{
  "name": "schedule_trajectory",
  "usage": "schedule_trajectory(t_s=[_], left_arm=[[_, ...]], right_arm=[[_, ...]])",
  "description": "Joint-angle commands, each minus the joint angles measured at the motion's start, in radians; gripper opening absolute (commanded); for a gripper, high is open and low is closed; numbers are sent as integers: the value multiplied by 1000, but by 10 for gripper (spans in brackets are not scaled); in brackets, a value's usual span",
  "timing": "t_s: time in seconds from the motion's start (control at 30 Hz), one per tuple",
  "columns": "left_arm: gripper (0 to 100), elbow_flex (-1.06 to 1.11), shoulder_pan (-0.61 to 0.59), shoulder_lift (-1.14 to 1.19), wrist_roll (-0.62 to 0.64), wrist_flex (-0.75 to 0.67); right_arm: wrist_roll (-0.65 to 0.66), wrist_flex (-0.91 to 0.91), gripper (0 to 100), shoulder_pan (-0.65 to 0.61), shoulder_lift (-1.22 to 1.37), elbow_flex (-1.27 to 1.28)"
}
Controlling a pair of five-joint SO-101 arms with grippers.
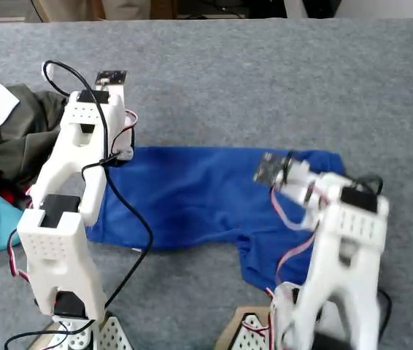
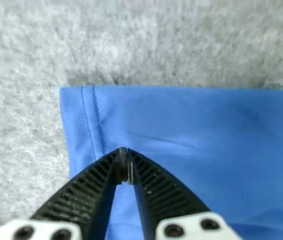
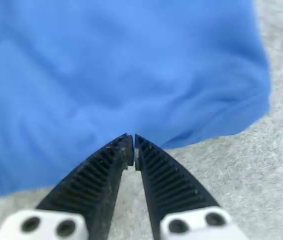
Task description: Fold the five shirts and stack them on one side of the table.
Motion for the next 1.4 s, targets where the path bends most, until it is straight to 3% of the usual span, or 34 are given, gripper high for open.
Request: schedule_trajectory(t_s=[0.0,0.2,0.53,1.17,1.37], left_arm=[[19,-20,-2,-1,35,-40],[19,-25,0,50,51,-63],[19,-43,-34,147,91,-153],[19,-635,-35,467,86,-152],[19,-779,-35,530,91,-149]], right_arm=[[-101,-43,16,7,259,-223],[-212,-35,15,7,591,-504],[-224,-40,5,10,938,-769],[-227,25,5,2,1222,-1280],[-318,57,8,2,1293,-1452]])
